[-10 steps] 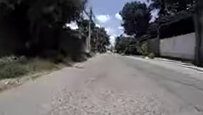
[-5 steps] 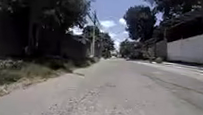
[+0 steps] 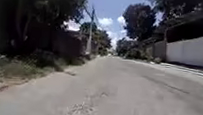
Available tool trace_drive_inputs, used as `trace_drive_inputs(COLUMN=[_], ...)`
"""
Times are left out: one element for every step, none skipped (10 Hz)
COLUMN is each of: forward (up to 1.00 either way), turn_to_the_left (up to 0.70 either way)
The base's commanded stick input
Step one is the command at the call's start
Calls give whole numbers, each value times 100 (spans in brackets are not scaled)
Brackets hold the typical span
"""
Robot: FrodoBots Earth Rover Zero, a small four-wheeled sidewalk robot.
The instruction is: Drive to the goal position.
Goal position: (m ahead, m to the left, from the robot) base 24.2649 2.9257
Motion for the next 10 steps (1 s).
trace_drive_inputs(forward=[100,100,100,100,100,100,100,100,100,100], turn_to_the_left=[-40,-40,-40,-40,-4,0,0,0,-36,-40])
